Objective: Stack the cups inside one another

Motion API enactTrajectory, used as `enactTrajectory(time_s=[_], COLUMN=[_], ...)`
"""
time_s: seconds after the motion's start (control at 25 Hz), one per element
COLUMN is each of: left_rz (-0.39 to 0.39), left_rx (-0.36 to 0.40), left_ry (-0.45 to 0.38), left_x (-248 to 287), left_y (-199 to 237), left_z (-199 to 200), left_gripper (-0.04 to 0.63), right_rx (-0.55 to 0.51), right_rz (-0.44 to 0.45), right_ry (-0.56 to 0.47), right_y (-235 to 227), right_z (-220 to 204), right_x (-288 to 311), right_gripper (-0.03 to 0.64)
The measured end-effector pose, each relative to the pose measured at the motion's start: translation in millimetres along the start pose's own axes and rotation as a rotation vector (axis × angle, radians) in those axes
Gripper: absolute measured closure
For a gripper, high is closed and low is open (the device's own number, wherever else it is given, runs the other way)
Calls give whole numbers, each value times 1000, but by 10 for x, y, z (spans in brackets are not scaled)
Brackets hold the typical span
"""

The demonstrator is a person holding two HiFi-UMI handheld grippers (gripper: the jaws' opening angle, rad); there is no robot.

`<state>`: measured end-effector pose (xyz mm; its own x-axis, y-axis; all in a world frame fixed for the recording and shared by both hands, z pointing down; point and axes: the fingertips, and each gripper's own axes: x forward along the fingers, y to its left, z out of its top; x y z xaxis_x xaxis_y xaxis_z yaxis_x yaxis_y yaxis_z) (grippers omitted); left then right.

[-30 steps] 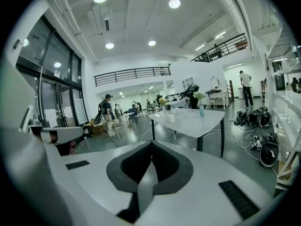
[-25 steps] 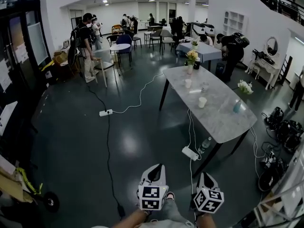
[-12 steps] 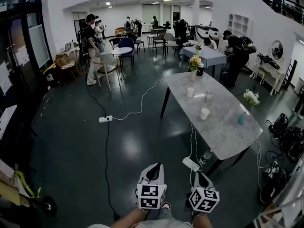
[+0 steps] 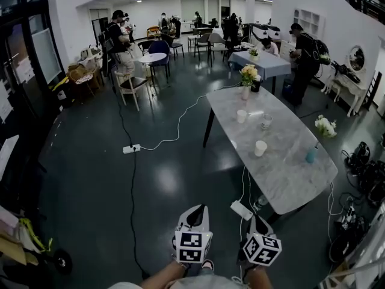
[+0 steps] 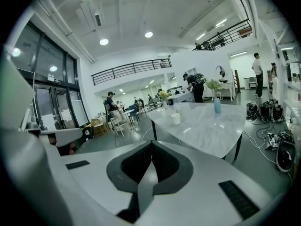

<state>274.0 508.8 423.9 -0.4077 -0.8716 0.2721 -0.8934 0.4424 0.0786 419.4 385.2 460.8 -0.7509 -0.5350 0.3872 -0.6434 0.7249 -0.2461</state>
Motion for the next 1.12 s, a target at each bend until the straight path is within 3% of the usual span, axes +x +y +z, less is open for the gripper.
enactTrajectory(time_s=[0.64,1.12], left_rz=[-10,-81], left_rx=[27,35], left_ry=[73,76], left_x=[912,1645], left_y=[-49,150], left_z=[20,203], left_gripper=[598,598], right_rx=[89,61], right_rz=[-29,-78], right_ry=[18,32], right_y=[-601,-587], right_z=[320,510], right_x=[722,1302], right_gripper=[609,609])
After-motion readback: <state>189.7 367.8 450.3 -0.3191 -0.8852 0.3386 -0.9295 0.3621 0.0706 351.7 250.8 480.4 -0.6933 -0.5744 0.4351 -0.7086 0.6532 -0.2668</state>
